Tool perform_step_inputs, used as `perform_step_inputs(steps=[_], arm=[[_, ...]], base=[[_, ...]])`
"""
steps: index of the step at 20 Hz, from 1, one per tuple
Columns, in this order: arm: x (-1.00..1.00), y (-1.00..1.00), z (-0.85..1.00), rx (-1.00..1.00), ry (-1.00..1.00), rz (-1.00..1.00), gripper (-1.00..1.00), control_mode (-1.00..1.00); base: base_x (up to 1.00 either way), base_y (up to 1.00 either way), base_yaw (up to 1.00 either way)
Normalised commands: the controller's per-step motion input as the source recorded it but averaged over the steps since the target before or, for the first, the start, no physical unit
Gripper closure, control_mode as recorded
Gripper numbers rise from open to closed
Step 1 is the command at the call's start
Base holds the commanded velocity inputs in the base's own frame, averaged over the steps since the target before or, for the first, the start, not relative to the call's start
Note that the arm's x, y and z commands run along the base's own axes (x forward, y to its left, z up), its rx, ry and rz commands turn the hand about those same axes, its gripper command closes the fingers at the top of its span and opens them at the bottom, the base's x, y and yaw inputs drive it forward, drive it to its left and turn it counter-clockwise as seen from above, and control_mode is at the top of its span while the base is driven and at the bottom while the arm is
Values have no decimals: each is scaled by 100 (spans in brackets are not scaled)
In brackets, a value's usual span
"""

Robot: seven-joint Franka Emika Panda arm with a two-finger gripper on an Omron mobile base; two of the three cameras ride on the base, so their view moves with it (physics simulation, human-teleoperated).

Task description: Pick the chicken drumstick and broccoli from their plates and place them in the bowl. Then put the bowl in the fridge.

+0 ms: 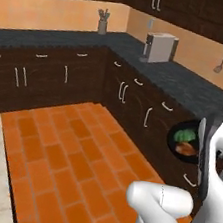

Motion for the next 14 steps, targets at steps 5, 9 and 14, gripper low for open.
perform_step_inputs(steps=[5, 9, 14], arm=[[0, 0, 0, 0, 0, 0, 100, 100], [0, 0, 0, 0, 0, 0, 100, 100], [0, 0, 0, 0, 0, 0, 100, 100]], base=[[100, 60, 16], [65, 72, -57], [2, 4, -98]])
